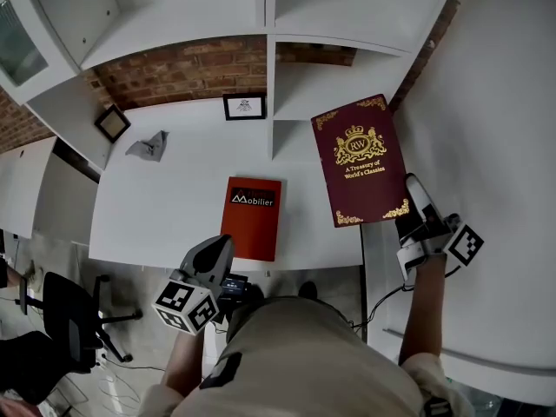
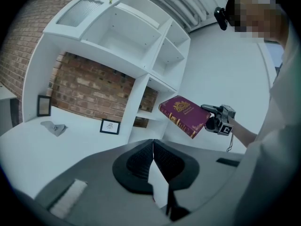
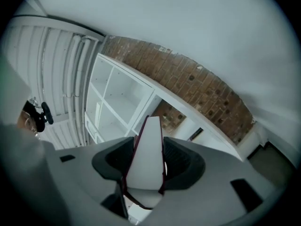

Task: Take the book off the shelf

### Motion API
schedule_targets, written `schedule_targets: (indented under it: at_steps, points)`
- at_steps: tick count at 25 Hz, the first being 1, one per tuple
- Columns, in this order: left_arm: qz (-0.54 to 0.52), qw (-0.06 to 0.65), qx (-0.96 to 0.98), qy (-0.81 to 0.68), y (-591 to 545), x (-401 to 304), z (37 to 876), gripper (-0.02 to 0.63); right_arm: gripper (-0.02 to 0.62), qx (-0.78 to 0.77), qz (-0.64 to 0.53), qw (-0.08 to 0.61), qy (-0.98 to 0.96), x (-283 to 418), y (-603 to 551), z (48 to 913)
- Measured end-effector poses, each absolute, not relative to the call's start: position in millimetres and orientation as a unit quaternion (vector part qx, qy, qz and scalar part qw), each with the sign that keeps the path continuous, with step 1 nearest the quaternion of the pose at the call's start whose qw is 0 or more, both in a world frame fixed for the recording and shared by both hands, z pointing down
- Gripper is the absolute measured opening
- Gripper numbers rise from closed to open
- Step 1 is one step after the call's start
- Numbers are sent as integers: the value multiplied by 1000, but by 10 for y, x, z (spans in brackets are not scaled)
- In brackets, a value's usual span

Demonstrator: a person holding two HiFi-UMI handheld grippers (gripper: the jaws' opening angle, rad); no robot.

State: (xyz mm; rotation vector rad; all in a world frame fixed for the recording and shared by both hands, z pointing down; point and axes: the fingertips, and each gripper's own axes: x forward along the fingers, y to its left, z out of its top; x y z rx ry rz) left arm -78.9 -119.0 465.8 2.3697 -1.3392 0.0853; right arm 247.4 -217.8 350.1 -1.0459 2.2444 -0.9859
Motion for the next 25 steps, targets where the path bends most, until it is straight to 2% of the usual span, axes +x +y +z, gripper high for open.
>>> schedule_targets:
  at_steps: [5, 12, 25]
  points:
    - [34, 212, 852, -477, -1167, -766, 4690, 5, 187, -389, -445, 261, 764, 2558, -2152, 4096]
    - [40, 220, 850, -476, -1095, -747, 4785, 5, 187, -423, -530, 255, 689, 2592, -2058, 4981]
    - [54, 237, 839, -487, -1039, -838, 4911, 5, 189, -445, -600, 232, 623, 2511, -1878, 5851]
